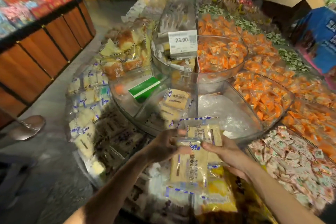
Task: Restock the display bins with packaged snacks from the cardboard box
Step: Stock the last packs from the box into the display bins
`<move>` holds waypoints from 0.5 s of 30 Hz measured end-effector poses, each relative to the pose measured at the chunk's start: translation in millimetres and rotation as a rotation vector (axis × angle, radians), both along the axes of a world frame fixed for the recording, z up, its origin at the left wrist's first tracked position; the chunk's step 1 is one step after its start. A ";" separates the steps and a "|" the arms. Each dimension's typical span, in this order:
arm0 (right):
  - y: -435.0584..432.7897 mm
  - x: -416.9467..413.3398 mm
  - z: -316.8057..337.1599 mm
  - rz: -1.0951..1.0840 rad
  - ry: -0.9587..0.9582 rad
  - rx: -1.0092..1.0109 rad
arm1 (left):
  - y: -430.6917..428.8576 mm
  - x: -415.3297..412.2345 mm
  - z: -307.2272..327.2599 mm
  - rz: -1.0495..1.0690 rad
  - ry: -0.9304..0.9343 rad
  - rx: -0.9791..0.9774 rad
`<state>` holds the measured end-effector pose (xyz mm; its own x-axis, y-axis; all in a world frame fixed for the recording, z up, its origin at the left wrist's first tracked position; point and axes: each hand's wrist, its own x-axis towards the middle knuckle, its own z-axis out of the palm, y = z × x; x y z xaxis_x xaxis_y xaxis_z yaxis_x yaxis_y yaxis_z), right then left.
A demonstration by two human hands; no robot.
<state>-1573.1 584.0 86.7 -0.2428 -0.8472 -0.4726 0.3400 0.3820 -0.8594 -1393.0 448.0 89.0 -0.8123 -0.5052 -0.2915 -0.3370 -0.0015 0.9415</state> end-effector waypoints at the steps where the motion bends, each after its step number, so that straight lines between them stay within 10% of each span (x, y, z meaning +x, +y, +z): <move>1: -6.1 9.5 -0.1 -0.010 0.002 0.011 | -10.5 8.6 -1.6 -0.041 -0.019 -0.050; 15: -24.6 49.6 23.0 -0.382 0.232 0.031 | -137.8 17.1 -10.6 0.667 0.039 0.142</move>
